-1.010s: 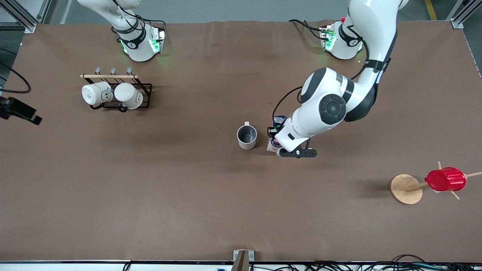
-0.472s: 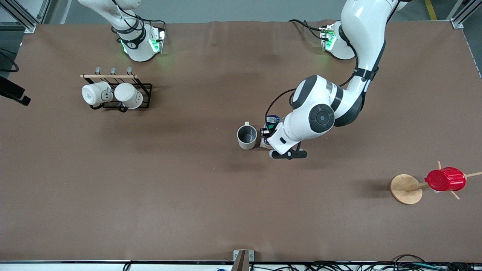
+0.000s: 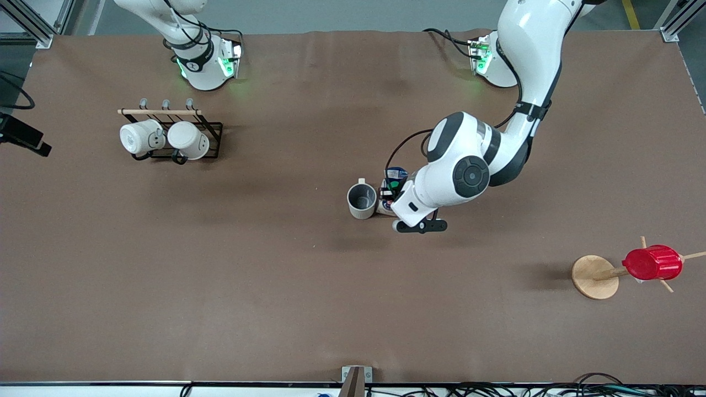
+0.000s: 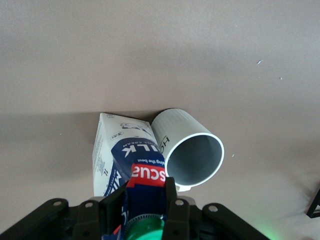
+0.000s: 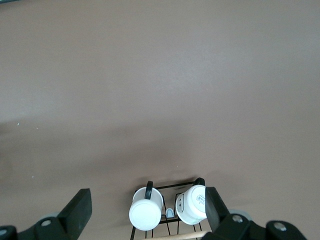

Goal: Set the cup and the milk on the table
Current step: 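Lower the milk carton beside the mug with the left gripper, then open the left gripper and lift it away from the carton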

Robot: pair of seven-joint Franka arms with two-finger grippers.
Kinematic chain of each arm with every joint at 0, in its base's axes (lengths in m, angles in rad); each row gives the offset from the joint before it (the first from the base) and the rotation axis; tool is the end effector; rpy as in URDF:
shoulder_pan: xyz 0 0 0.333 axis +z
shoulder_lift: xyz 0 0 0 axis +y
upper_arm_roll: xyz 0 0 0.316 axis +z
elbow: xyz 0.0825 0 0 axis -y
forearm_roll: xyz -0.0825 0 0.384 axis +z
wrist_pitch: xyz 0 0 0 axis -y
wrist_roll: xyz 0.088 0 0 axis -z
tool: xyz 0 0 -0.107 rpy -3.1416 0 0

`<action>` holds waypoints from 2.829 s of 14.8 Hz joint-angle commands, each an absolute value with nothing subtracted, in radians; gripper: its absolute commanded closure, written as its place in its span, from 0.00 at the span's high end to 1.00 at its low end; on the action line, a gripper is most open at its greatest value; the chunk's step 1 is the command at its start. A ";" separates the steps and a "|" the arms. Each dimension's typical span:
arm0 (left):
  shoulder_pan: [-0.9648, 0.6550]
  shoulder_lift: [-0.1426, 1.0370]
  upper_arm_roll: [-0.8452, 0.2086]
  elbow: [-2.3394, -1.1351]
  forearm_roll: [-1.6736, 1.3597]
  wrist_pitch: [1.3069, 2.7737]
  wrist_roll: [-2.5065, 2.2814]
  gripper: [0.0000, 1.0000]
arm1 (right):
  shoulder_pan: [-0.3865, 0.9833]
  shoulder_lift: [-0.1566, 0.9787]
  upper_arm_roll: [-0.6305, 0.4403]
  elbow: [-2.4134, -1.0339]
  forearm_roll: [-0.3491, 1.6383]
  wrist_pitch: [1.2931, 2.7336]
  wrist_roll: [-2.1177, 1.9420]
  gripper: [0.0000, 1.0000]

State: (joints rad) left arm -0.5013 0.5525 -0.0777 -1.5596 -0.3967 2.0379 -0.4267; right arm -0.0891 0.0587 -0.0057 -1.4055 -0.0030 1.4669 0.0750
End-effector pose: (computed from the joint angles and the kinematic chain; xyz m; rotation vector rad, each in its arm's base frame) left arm 0.5698 -0.3893 0.3238 2.8142 0.0731 -0.3585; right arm 0.5597 -0.0535 0.6597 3.1269 -0.2666 0.0042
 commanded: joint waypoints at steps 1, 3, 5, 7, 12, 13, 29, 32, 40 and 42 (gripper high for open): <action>-0.497 0.557 -0.081 -1.546 -0.419 2.023 -0.420 0.31 | -0.104 0.044 0.008 -1.422 0.003 1.471 0.071 1.00; -0.494 0.557 -0.080 -1.546 -0.408 2.026 -0.423 0.30 | -0.101 0.044 0.006 -1.422 0.003 1.467 0.072 1.00; -0.494 0.552 -0.077 -1.546 -0.403 2.028 -0.434 0.30 | -0.098 0.044 0.003 -1.422 0.003 1.462 0.075 1.00; -0.491 0.551 -0.075 -1.552 -0.390 2.028 -0.439 0.30 | -0.081 0.043 -0.009 -1.420 0.005 1.460 0.075 1.00; -0.497 0.548 -0.077 -1.572 -0.345 2.028 -0.482 0.31 | -0.078 0.044 -0.014 -1.422 0.006 1.462 0.075 1.00; -0.497 0.548 -0.077 -1.575 -0.345 2.028 -0.488 0.32 | -0.077 0.044 -0.014 -1.422 0.006 1.462 0.075 1.00; -0.365 0.352 -0.071 -1.571 -0.040 2.014 -0.499 1.00 | -0.080 0.044 -0.014 -1.422 0.006 1.459 0.075 1.00; -0.313 0.295 -0.071 -1.572 -0.037 1.932 -0.432 1.00 | -0.080 0.044 -0.014 -1.422 0.006 1.457 0.075 1.00; -0.149 0.167 -0.071 -1.556 -0.038 1.821 -0.158 1.00 | -0.083 0.044 -0.014 -1.422 0.006 1.451 0.075 1.00; -0.132 0.141 -0.067 -1.526 -0.035 1.760 -0.149 1.00 | -0.083 0.044 -0.012 -1.422 0.006 1.450 0.075 1.00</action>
State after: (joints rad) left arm -0.1430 0.1788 -0.0642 -1.5444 -0.0567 1.8189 -0.1669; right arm -0.0834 0.0587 -0.0102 -1.4070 -0.0021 1.4542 0.0750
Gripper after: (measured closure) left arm 0.000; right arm 0.000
